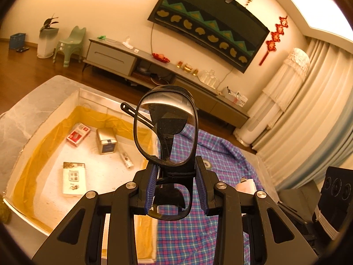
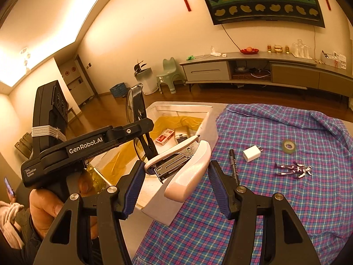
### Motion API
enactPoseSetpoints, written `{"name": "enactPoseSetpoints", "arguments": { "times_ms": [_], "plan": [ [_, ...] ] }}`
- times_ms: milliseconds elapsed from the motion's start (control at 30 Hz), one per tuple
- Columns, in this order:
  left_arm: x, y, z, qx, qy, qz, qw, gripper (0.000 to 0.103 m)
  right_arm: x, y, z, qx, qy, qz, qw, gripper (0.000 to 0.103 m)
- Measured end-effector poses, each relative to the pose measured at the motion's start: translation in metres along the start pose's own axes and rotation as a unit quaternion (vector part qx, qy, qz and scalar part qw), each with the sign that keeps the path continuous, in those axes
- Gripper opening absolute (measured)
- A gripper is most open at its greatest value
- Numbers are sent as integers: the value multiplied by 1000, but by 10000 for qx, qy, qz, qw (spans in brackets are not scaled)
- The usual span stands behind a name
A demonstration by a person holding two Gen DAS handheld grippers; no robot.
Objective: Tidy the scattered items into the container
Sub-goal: 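Carry the glasses and stapler over the white box with both tools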
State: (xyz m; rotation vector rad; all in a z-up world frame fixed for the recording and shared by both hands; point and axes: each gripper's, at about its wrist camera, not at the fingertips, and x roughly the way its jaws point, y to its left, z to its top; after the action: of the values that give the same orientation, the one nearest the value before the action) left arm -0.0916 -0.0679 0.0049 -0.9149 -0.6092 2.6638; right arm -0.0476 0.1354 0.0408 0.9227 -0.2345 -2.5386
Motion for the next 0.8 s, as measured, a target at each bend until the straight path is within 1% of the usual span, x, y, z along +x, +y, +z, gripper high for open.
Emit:
{"name": "enactPoseSetpoints", "arguments": {
  "times_ms": [367, 800],
  "plan": [
    [-9, 22, 0, -68, -5, 152, 9999, 34, 10, 22, 4, -269, 106, -19, 9996, 60],
    [-9, 54, 2, -339, 110, 433, 9984, 34, 24, 52, 14, -722, 251, -119, 9970, 60]
  ]
}}
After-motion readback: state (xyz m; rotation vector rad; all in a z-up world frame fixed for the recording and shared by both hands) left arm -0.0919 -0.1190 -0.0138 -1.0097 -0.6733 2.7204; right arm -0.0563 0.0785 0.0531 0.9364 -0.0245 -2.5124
